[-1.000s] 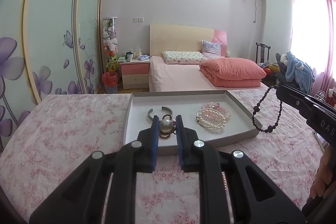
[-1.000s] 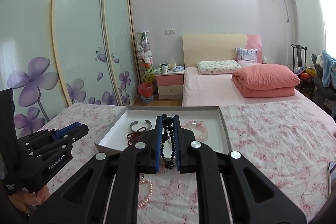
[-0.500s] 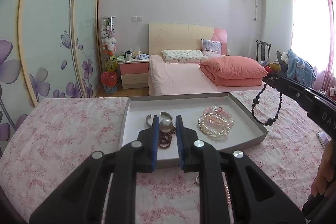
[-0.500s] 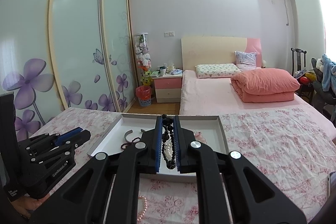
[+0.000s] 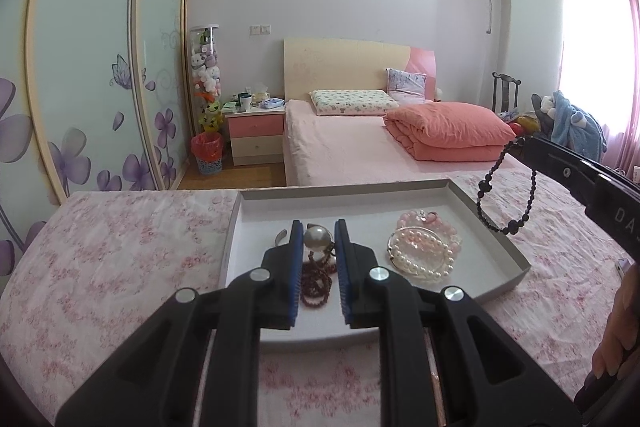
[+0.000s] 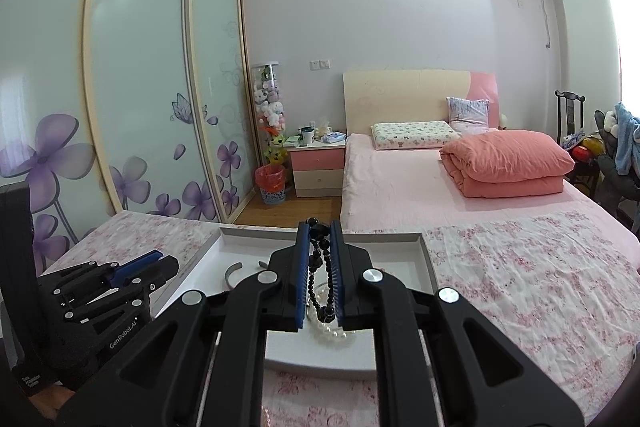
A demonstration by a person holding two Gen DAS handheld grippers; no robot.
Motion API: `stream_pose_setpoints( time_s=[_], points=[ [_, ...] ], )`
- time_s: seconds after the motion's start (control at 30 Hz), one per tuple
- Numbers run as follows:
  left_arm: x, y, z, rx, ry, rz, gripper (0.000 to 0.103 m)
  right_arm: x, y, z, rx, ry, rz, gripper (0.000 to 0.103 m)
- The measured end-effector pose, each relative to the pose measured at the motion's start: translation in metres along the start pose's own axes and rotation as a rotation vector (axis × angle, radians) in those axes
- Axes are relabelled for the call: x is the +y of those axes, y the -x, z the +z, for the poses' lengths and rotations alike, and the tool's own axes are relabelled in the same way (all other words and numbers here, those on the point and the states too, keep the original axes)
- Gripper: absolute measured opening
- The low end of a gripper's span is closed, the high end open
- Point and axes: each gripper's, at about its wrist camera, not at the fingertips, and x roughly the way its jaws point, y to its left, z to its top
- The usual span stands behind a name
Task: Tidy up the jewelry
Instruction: 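Carry the earring and black bracelet into the tray and open both grippers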
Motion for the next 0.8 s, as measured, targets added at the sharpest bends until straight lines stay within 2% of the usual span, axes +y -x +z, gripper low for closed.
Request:
stream_pose_setpoints(
  time_s=[0.17,0.53,0.8],
  points=[
    [0.001,-0.019,0.004,0.011,-0.004,0.0,0.017,-0.003,-0.02,0.0,0.019,-0.007,-0.006,0.011],
    [0.002,-0.066,0.008,0.082,0.014,-0.027,0.017,-0.015,-0.074,-0.009,0.13,-0.062,-0.001,0.011],
    [0.001,-0.082,0.007,0.103,0.019,-0.033,0.019,-0.018,-0.086,-0.016,0.18,-0.085,0.023,0.013]
  ],
)
